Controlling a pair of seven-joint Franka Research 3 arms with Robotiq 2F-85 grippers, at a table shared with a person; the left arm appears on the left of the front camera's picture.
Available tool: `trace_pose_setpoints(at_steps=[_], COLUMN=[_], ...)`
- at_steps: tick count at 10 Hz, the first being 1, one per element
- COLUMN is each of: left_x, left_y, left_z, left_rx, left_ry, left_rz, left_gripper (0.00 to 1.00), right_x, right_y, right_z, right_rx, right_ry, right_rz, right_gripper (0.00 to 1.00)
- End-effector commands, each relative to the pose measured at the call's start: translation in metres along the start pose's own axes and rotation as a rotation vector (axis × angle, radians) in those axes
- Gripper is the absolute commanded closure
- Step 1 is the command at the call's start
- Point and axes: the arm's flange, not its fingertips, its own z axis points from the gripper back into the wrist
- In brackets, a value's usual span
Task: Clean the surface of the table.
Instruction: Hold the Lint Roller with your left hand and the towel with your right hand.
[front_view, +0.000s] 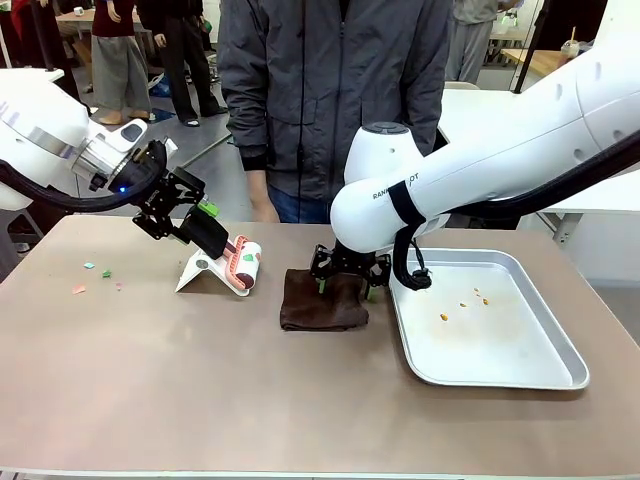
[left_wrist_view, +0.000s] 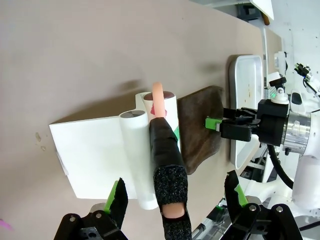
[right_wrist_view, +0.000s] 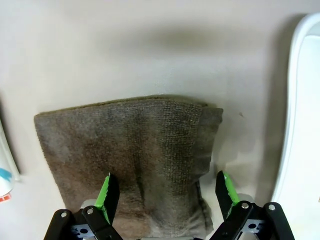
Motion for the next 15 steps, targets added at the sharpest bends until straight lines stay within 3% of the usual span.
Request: trace_pose_setpoints(at_steps=[1,2,3,4,5,6,7,8,9,15], left_x=[-0.003,-0.004,-0.004,-0.006,-0.007,-0.008,-0.008,-0.009,-0.009,-0.011], left_y=[-0.008,-0.009,-0.009,-0.010,-0.011,-0.011,-0.011,-0.011,-0.012,-0.017], left_z=[0.001,0.002,0.002,0.003,0.003,0.003,0.003,0.002,0.001,0.002], left_rx=[0.045,0.051,0.058,0.064,0.070,0.072,0.077,0.079,0.082,0.064], left_ry=[-0.006,-0.009,-0.011,-0.011,-0.013,-0.013,-0.011,-0.012,-0.011,-0.022], left_rz=[0.006,0.005,0.002,-0.001,-0.005,-0.005,-0.005,-0.005,-0.004,-0.005], left_gripper=[0.44,0.60,1.00,1.00,1.00,0.87,0.97,1.00,1.00,1.00], right_x=[0.003,0.002,0.003,0.003,0.003,0.004,0.004,0.004,0.004,0.006], right_y=[0.007,0.006,0.006,0.006,0.006,0.006,0.004,0.003,0.003,-0.002], right_z=[-0.001,-0.002,-0.003,-0.003,-0.004,-0.004,-0.005,-0.006,-0.007,-0.011], right_rx=[-0.040,-0.046,-0.045,-0.045,-0.041,-0.036,-0.032,-0.027,-0.023,0.006], right_ry=[-0.025,-0.020,-0.019,-0.024,-0.025,-0.024,-0.022,-0.019,-0.014,0.003], right_rz=[-0.035,-0.016,-0.029,-0.035,-0.036,-0.036,-0.041,-0.045,-0.048,-0.063], right_gripper=[0.00,0.10,0.57,0.67,1.00,1.00,1.00,0.93,1.00,1.00])
